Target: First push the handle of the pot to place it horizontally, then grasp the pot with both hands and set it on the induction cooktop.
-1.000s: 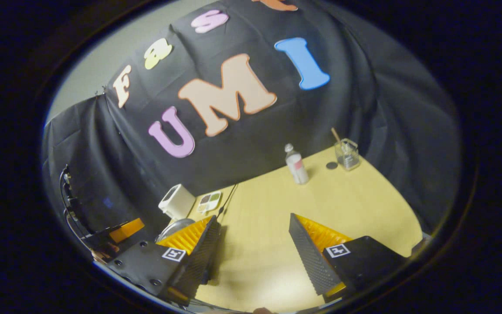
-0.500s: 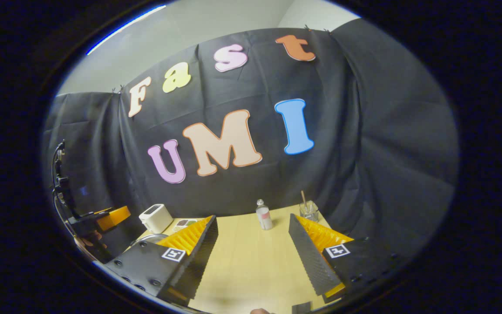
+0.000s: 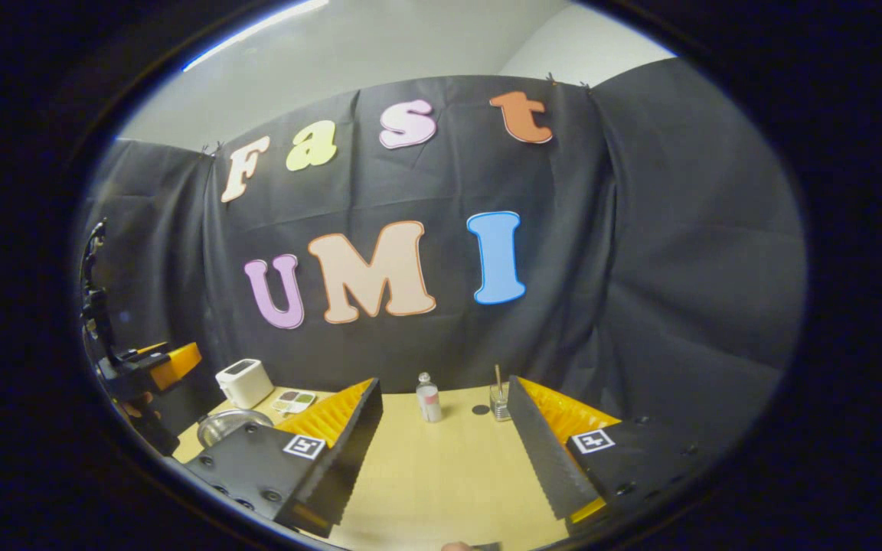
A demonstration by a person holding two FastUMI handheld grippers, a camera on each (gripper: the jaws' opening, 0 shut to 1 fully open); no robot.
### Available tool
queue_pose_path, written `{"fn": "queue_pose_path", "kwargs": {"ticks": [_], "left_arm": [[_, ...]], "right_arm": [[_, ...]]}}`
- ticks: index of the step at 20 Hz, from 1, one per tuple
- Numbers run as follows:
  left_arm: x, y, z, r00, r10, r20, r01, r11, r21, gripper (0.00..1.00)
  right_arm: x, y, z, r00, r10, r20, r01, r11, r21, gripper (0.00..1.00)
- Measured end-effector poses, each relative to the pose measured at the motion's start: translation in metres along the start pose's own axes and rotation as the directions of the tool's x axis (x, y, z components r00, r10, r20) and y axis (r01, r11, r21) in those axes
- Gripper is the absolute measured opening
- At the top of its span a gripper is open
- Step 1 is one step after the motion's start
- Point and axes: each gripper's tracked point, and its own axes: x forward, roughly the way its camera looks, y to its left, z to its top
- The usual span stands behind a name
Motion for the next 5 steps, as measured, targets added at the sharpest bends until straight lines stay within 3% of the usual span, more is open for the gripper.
{"fn": "queue_pose_path", "kwargs": {"ticks": [5], "left_arm": [[-0.01, -0.016, -0.001, 1.0, -0.017, 0.021, 0.016, 0.999, 0.051, 0.96]], "right_arm": [[-0.001, -0.007, -0.008, 1.0, 0.025, -0.016, -0.024, 0.999, 0.038, 0.93]]}}
